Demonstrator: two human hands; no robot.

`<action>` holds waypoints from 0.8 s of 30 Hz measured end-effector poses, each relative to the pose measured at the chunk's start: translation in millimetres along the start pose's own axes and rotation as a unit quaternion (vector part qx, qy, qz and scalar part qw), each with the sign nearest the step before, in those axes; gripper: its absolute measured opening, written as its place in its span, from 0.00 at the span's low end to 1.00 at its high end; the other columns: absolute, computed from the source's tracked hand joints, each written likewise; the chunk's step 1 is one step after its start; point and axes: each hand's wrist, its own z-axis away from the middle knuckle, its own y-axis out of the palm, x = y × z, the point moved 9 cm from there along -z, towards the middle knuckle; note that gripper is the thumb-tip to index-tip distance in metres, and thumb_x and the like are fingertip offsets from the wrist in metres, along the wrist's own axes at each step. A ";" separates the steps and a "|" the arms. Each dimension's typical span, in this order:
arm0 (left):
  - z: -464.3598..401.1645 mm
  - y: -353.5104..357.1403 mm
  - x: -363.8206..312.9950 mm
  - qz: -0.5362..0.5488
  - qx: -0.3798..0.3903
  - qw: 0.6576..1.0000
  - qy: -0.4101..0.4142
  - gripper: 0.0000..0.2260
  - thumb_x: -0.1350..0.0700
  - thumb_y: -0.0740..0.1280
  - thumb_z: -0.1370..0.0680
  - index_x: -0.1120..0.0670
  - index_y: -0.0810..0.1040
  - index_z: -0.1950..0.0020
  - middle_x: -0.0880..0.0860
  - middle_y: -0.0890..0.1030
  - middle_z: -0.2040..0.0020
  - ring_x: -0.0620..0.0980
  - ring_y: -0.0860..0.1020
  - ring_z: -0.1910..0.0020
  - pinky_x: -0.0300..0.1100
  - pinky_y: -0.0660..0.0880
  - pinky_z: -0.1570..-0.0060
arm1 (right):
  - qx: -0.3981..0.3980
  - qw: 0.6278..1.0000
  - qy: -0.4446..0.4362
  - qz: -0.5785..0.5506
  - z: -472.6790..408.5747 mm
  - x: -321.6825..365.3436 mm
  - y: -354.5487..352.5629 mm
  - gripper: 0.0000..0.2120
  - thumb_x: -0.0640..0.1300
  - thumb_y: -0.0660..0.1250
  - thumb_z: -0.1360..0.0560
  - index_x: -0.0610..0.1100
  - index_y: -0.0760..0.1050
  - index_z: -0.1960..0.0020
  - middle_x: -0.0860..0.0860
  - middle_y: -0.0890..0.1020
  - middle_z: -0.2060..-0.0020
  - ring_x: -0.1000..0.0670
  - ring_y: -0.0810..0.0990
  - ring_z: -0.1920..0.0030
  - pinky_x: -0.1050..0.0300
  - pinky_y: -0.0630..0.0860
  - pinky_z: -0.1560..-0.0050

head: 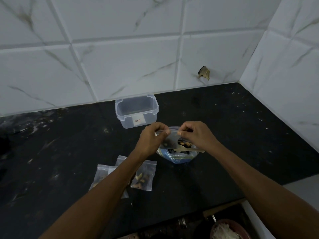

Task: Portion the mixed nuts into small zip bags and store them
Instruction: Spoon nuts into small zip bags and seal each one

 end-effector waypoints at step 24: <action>9.9 -55.4 8.9 -0.058 -0.007 0.998 0.005 0.05 0.58 0.67 0.21 0.51 0.79 0.57 0.45 0.81 0.56 0.41 0.79 0.52 0.33 0.73 0.52 | 0.046 0.998 0.014 -0.048 -9.4 8.7 27.1 0.03 0.41 0.70 0.26 0.47 0.80 0.53 0.54 0.81 0.62 0.56 0.80 0.61 0.61 0.77 0.58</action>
